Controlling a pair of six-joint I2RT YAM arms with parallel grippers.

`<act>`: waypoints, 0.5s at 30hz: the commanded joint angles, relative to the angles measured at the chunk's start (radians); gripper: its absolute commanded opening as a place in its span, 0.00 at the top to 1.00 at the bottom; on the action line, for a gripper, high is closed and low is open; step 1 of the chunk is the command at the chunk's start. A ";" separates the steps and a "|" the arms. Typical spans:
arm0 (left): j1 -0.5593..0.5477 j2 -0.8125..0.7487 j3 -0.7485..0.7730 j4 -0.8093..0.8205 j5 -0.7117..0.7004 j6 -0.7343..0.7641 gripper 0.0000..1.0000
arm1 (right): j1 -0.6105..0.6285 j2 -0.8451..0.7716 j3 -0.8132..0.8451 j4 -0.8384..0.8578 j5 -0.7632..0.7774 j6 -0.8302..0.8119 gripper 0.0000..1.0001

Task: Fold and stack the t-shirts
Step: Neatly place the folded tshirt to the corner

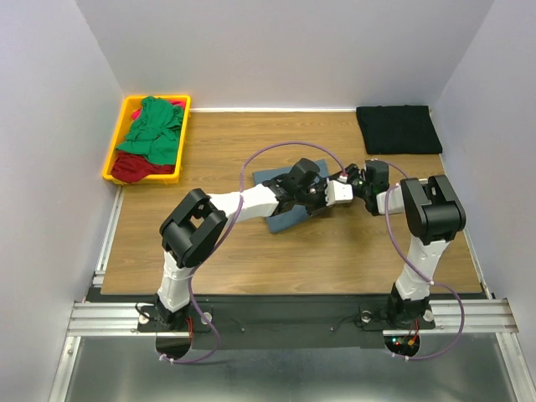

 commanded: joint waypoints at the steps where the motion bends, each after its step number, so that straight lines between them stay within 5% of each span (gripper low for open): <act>1: 0.002 0.001 0.056 0.032 0.048 -0.020 1.00 | 0.013 0.048 0.026 0.011 0.102 -0.026 0.51; 7: 0.004 0.001 0.053 0.034 0.054 -0.018 1.00 | 0.015 0.078 0.052 0.035 0.108 -0.055 0.66; 11: 0.007 -0.005 0.050 0.026 0.039 -0.026 0.99 | 0.018 0.078 0.079 0.051 0.087 -0.131 0.93; 15: 0.064 -0.089 0.022 -0.003 0.054 -0.093 0.64 | 0.021 0.025 0.154 -0.082 0.108 -0.307 1.00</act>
